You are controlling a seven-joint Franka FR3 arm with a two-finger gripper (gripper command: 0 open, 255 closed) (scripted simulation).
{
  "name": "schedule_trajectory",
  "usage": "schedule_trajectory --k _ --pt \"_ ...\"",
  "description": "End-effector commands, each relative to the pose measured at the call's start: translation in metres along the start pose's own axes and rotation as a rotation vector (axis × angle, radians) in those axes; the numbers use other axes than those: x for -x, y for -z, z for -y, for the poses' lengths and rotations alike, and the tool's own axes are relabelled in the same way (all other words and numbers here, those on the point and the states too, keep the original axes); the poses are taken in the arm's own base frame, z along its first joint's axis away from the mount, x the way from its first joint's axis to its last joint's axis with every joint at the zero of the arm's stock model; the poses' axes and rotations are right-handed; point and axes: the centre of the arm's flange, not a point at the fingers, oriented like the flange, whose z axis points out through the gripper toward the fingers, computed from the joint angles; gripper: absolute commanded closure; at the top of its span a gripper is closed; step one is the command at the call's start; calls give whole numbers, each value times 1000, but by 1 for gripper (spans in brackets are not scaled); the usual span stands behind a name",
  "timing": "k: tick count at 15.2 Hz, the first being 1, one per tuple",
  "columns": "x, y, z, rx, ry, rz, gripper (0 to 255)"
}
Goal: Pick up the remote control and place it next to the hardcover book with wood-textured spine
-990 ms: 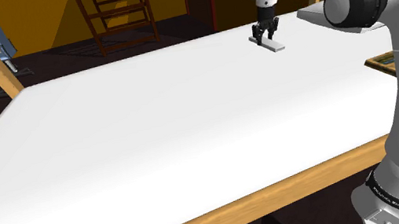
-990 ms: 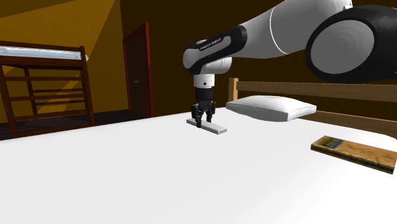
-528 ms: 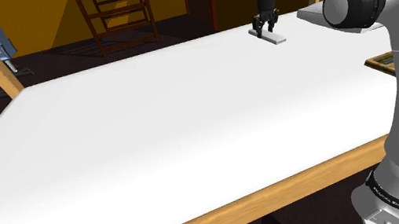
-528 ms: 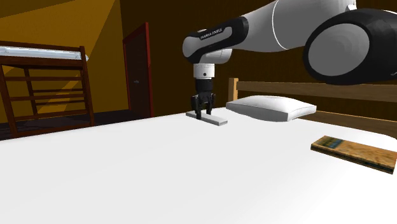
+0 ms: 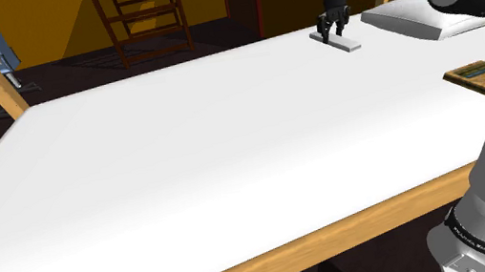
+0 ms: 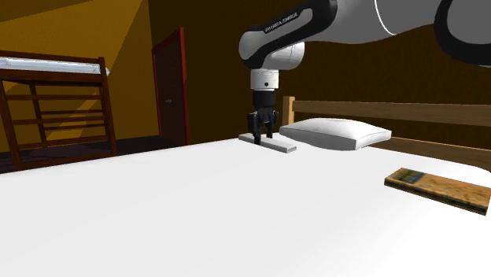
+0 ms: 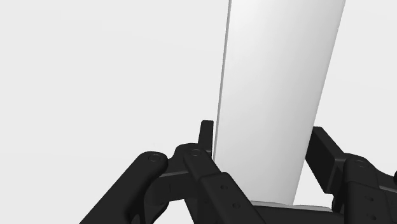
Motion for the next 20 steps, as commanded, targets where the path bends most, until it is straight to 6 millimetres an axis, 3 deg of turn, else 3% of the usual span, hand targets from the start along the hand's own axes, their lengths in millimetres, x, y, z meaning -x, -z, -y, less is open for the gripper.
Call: schedule_trajectory --k 1,20 --pt "26 -2 -1 0 1 -1 255" --pt "277 1 5 0 1 -1 255"
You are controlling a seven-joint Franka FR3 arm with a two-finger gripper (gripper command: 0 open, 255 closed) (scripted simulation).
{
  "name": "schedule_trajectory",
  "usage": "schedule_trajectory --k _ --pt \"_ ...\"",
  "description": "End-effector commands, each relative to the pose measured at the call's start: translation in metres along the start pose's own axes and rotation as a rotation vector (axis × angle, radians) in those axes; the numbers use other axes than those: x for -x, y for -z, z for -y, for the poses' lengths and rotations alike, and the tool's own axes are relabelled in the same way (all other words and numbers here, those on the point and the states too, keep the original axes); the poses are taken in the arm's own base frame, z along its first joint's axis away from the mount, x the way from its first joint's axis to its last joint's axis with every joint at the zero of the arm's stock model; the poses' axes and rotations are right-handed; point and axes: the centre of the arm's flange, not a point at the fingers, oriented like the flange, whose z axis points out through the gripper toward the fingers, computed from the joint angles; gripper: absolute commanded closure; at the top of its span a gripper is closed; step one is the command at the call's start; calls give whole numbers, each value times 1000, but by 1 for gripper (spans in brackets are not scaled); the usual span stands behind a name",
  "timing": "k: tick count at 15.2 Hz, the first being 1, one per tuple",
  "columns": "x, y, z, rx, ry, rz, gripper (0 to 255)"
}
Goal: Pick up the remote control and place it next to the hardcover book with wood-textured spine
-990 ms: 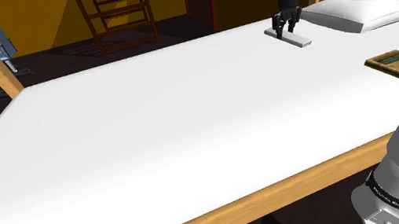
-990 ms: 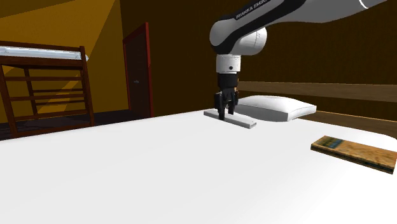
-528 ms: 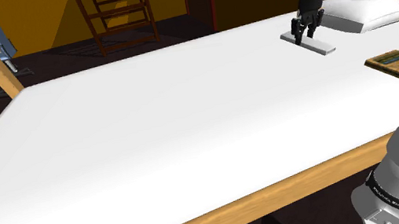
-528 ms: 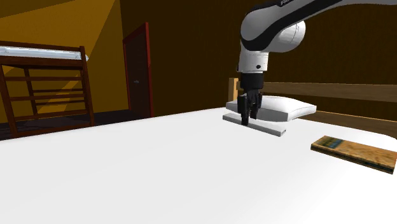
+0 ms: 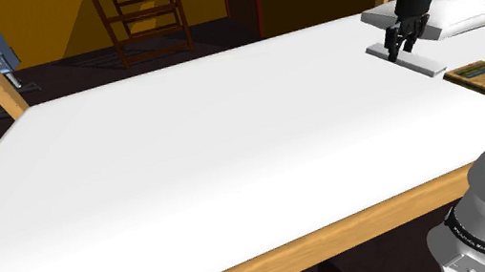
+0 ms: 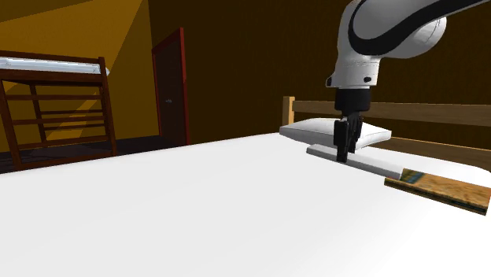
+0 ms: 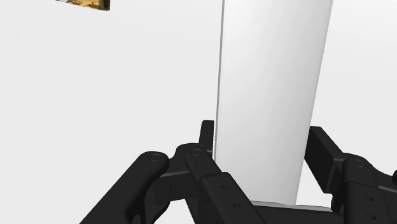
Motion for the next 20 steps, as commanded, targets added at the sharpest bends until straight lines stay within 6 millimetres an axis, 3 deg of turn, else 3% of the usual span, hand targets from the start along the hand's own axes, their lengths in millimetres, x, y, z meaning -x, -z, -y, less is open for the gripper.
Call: schedule_trajectory --k 1,8,20 --pt "28 -1 4 1 1 0 255" --pt "124 0 6 1 1 0 255" --pt "124 -63 7 1 1 0 255"
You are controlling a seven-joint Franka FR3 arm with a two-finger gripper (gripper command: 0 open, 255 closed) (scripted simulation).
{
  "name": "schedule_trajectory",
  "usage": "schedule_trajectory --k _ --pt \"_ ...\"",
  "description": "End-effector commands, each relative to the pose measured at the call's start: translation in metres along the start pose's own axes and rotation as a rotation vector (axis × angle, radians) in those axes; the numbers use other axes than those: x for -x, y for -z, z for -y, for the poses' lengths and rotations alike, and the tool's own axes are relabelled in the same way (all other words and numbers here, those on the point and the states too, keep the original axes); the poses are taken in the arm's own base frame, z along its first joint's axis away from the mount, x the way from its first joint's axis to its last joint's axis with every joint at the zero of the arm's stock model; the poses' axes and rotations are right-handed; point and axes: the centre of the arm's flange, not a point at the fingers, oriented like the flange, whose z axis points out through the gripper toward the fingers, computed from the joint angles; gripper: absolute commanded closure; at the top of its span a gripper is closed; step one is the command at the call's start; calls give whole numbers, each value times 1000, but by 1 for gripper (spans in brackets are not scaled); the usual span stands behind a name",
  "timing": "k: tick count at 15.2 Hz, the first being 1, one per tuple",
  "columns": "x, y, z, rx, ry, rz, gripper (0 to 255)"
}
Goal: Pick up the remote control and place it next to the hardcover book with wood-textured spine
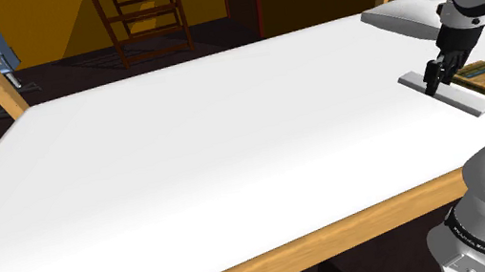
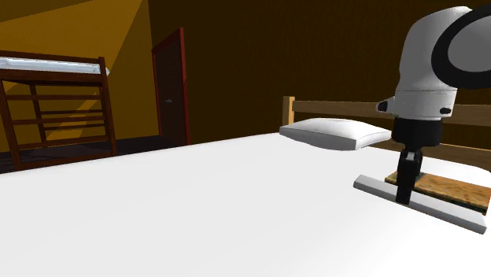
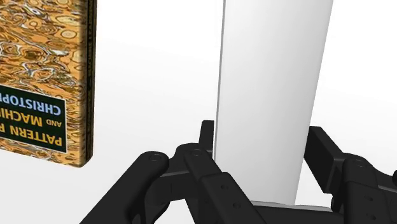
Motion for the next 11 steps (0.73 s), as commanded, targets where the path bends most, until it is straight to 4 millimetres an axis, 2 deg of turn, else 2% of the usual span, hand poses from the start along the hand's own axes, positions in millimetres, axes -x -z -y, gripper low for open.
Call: schedule_trajectory --k 1,3,11 --pt "-1 -11 1 0 0 -1 255" --pt "0 -22 1 0 0 -1 255" --pt "0 -22 1 0 0 -1 255"
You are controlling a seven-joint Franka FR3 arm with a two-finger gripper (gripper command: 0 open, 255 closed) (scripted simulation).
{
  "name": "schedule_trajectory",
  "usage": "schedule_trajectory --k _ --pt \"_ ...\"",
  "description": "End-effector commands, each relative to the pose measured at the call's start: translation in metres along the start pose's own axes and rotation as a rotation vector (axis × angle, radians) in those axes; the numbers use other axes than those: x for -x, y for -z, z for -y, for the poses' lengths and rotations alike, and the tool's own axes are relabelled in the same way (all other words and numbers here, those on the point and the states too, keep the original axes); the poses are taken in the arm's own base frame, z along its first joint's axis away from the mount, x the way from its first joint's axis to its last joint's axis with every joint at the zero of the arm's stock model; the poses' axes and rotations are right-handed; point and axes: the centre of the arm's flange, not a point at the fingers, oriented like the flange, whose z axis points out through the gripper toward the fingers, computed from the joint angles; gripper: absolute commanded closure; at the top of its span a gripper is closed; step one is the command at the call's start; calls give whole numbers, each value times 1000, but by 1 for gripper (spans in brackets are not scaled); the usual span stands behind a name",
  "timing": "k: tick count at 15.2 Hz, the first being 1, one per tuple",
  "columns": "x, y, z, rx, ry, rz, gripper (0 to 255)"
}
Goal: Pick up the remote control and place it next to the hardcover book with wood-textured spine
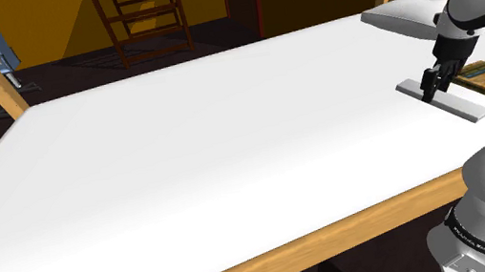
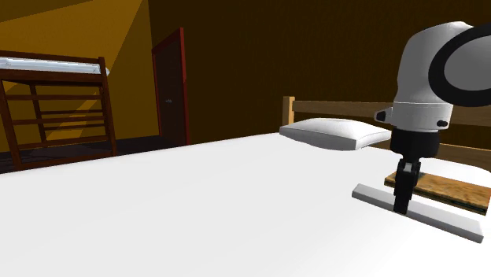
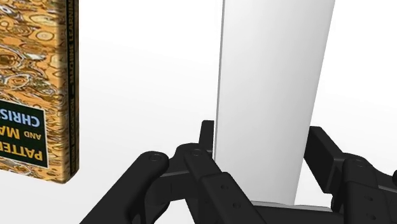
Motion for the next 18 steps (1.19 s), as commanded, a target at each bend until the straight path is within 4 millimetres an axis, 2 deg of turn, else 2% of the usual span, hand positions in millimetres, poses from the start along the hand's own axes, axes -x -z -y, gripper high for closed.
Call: schedule_trajectory --k 1,6,10,18 --pt "0 0 0 0 0 1 0" --pt "0 0 0 0 0 1 0" --pt "0 50 0 0 0 1 0" --pt "0 50 0 0 0 1 0"
